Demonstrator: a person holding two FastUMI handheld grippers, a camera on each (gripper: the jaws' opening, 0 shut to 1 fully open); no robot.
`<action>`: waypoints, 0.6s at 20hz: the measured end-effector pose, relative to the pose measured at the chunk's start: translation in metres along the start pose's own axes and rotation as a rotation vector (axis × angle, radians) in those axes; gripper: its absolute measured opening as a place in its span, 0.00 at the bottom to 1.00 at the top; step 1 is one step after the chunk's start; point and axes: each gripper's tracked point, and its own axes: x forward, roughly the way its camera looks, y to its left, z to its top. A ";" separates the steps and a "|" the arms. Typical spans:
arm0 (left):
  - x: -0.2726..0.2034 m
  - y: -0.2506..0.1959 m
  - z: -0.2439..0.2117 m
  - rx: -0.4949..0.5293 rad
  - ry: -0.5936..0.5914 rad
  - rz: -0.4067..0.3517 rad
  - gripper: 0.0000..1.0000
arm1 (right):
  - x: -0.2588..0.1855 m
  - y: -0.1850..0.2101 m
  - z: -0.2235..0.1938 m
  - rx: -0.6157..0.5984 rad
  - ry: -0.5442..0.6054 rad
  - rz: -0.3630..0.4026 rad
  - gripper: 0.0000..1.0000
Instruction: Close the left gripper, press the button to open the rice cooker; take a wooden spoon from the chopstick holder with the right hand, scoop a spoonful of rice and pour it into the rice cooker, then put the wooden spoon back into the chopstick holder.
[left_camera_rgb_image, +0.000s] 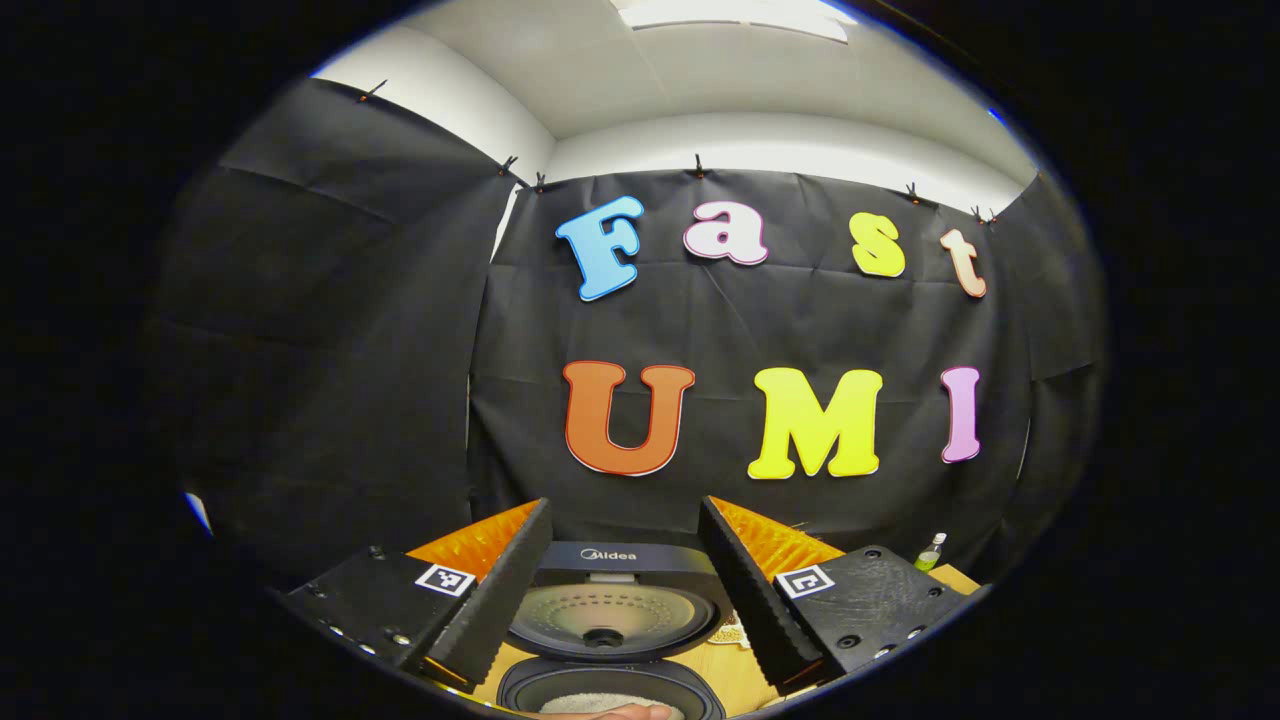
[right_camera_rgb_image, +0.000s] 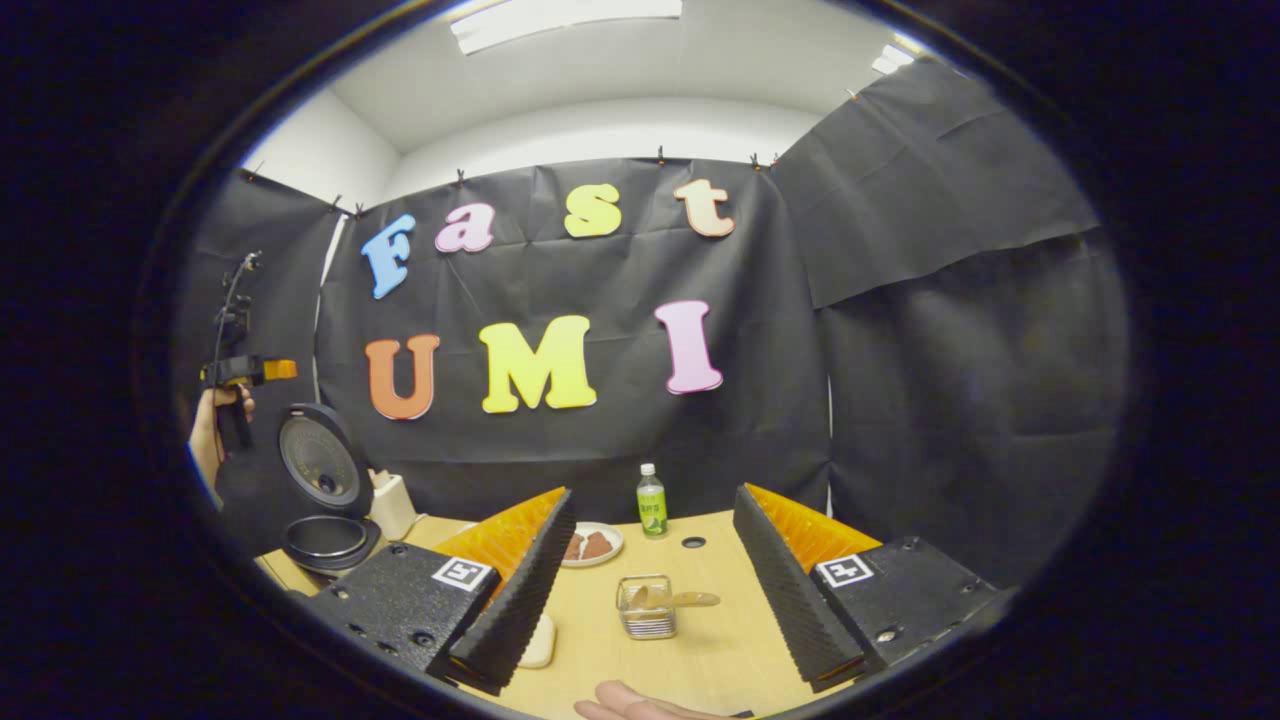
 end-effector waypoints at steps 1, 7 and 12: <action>0.012 0.000 -0.004 0.006 0.000 -0.003 0.94 | -0.001 0.000 -0.001 0.005 -0.004 0.014 1.00; 0.076 0.012 -0.054 0.033 0.126 -0.008 0.94 | -0.027 -0.022 0.013 -0.037 -0.067 -0.014 0.92; 0.075 0.034 -0.060 -0.033 0.193 0.019 0.89 | -0.044 -0.026 0.008 0.016 -0.082 -0.001 1.00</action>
